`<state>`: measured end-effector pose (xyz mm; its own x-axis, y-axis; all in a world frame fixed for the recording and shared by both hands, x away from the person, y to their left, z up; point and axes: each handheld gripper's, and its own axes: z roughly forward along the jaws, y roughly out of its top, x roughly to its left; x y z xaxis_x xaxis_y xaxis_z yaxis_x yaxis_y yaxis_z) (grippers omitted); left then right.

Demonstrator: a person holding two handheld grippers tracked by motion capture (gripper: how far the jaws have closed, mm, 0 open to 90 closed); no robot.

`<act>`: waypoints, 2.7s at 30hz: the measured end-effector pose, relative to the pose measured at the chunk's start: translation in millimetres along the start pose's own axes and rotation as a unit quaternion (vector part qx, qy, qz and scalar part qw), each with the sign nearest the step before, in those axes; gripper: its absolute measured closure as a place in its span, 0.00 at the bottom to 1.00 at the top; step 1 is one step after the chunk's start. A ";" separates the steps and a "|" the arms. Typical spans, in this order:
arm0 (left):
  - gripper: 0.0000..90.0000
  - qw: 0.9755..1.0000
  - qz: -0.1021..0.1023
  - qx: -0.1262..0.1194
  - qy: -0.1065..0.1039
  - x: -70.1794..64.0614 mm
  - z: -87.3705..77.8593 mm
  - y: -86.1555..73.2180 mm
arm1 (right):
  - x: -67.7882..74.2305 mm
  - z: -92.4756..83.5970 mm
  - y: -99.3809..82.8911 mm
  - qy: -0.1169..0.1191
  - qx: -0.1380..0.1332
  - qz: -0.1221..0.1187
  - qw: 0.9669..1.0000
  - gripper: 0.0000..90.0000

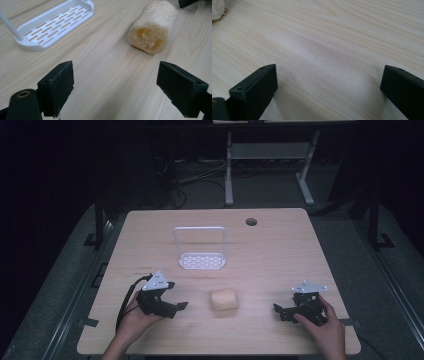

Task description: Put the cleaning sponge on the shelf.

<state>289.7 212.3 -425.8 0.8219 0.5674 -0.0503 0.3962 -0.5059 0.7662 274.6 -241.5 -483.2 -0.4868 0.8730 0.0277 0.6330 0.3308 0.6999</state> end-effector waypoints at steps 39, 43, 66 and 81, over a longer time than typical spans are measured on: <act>0.15 0.997 0.054 -0.004 -0.048 -23.2 31.5 41.5 | 0.0 0.0 0.0 0.000 0.000 0.000 1.000 0.01; 0.15 0.997 0.059 -0.005 -0.051 -24.3 34.1 46.0 | 0.0 0.0 0.0 0.000 0.000 0.001 1.000 0.01; 0.15 0.995 0.074 -0.009 -0.066 -28.8 50.1 66.1 | -0.1 0.1 0.1 0.000 0.000 0.000 1.000 0.01; 0.15 0.992 0.094 -0.008 -0.085 -33.2 66.6 76.1 | -0.2 0.1 0.1 0.001 0.000 0.000 1.000 0.01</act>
<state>319.8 111.6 -408.5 0.9383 0.3455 -0.0127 0.2243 -0.5805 0.7827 274.8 -241.6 -483.2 -0.4885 0.8721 0.0285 0.6321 0.3311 0.7005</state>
